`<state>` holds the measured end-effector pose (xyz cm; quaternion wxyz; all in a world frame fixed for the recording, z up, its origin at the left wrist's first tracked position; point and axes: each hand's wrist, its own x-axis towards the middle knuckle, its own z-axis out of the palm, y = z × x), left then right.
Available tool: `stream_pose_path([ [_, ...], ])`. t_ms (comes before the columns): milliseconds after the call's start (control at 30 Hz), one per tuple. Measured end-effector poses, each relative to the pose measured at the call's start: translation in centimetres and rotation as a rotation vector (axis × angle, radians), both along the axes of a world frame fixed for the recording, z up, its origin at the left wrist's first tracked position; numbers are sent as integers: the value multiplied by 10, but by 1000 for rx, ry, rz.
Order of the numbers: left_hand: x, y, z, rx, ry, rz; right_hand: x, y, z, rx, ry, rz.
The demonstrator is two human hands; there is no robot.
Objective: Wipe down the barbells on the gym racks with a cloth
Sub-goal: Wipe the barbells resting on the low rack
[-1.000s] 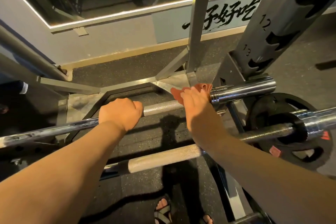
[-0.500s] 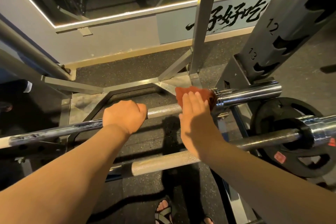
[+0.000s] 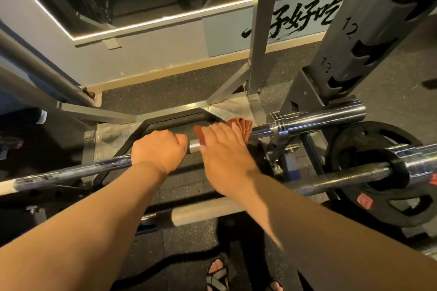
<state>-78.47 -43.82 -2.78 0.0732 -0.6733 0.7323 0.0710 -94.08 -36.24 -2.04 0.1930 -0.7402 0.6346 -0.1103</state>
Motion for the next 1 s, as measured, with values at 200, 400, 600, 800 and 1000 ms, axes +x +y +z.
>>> stream_pose_path([
  [200, 1, -1, 3, 19, -3, -28, -71, -6, 6, 0, 151, -8],
  [400, 1, -2, 0, 17, -59, -55, -11, -7, 0, 74, 98, -125],
  [600, 1, -2, -1, 17, -28, -13, -42, -6, 6, 25, 196, 126],
  [800, 2, 0, 1, 26, 0, -1, -48, 11, 6, 93, 117, -133],
  [1000, 2, -1, -1, 24, -15, 9, -35, -10, 10, 248, 307, -188],
])
